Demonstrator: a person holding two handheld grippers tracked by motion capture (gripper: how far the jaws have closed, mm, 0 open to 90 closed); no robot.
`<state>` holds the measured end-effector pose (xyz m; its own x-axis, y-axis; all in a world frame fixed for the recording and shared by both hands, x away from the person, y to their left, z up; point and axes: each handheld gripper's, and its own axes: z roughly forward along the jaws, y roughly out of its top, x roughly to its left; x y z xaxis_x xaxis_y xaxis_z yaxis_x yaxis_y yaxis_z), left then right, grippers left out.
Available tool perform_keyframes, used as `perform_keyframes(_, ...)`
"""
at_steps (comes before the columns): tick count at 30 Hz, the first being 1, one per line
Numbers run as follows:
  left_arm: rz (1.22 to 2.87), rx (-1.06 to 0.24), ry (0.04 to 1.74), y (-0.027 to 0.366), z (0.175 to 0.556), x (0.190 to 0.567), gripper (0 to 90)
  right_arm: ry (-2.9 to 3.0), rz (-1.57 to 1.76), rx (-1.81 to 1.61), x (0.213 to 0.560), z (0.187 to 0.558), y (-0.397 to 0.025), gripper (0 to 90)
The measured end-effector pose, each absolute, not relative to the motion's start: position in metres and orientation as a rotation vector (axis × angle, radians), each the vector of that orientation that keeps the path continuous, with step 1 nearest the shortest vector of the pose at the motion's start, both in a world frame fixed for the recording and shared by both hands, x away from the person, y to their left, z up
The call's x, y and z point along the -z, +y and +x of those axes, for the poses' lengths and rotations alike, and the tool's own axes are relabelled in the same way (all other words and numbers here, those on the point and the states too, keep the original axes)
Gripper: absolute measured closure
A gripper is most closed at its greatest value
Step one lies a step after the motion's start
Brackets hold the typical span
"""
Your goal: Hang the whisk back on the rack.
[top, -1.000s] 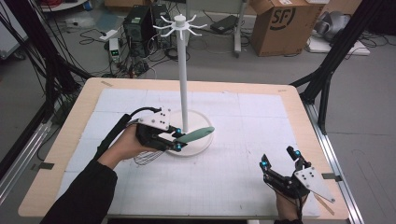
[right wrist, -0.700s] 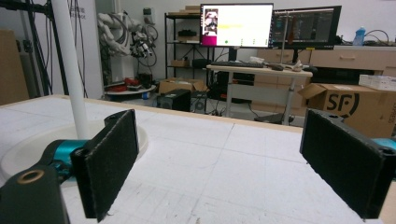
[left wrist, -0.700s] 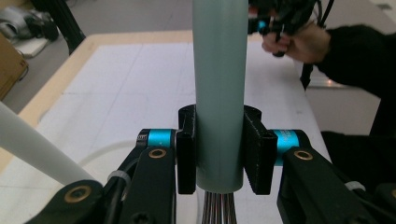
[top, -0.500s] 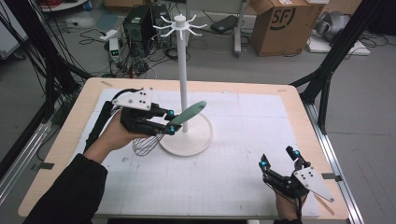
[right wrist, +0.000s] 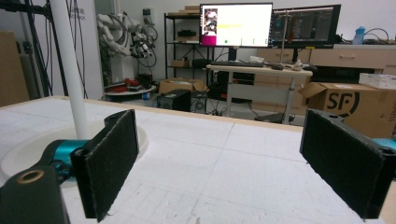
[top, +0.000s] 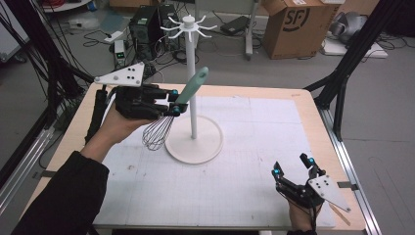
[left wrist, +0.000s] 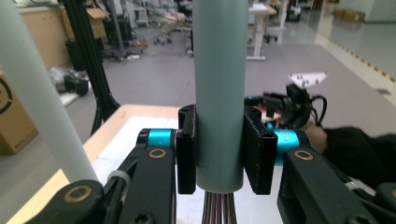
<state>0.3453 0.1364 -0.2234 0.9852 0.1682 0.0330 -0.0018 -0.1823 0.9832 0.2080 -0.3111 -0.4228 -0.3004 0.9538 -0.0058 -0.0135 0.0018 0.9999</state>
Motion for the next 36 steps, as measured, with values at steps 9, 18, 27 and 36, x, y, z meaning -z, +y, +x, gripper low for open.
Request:
perform_keyframes(9, 1.632, -0.120, 0.167, 0.142, 0.354, 0.211, 69.6, 1.425, 1.037, -1.431, 0.423, 0.209, -0.310, 10.5)
perform_keyframes(18, 1.600, -0.121, 0.202, 0.143, 0.360, 0.206, 69.5, 1.418, 1.033, -1.450, 0.423, 0.208, -0.311, 10.5)
perform_keyframes(27, 1.582, -0.108, 0.233, 0.144, 0.365, 0.210, 69.5, 1.418, 1.034, -1.446, 0.423, 0.208, -0.311, 10.5)
perform_keyframes(36, 1.581, -0.084, 0.276, 0.143, 0.376, 0.217, 69.5, 1.413, 1.033, -1.446, 0.423, 0.207, -0.312, 10.5)
